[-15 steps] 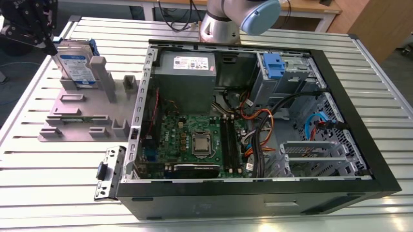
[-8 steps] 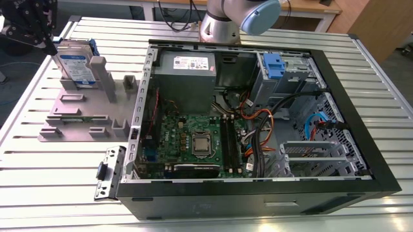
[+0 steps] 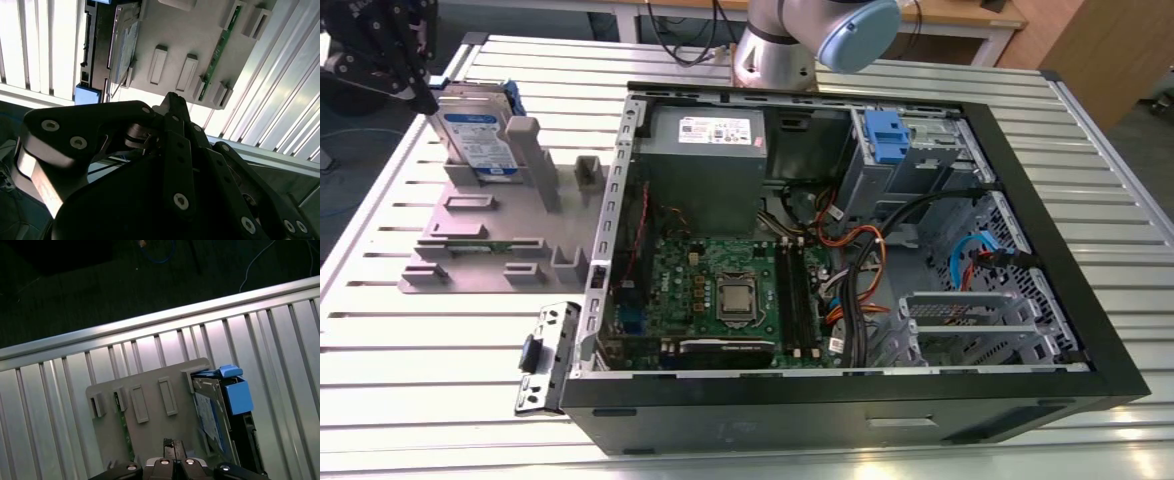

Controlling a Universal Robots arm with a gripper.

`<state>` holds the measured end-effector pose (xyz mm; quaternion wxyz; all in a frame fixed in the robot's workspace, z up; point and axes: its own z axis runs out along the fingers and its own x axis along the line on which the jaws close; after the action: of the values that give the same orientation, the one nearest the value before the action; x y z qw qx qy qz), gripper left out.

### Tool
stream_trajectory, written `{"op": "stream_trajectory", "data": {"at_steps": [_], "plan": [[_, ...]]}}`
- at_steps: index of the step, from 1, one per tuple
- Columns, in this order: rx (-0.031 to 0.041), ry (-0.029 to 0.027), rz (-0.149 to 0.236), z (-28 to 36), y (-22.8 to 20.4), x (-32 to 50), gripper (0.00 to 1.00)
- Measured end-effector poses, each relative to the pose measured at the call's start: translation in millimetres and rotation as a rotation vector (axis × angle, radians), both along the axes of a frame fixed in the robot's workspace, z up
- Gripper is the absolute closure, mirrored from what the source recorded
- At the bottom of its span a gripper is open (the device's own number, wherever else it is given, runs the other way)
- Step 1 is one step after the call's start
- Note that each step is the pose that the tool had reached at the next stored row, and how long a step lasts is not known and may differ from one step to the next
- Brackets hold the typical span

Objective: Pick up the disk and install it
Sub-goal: 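Pick up the disk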

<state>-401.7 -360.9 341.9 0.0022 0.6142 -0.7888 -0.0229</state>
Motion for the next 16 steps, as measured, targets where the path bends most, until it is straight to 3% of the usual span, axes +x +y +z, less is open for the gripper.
{"op": "stream_trajectory", "data": {"at_steps": [16], "plan": [[0.0000,0.0000,0.033,0.0,0.0,0.0,0.90]]}}
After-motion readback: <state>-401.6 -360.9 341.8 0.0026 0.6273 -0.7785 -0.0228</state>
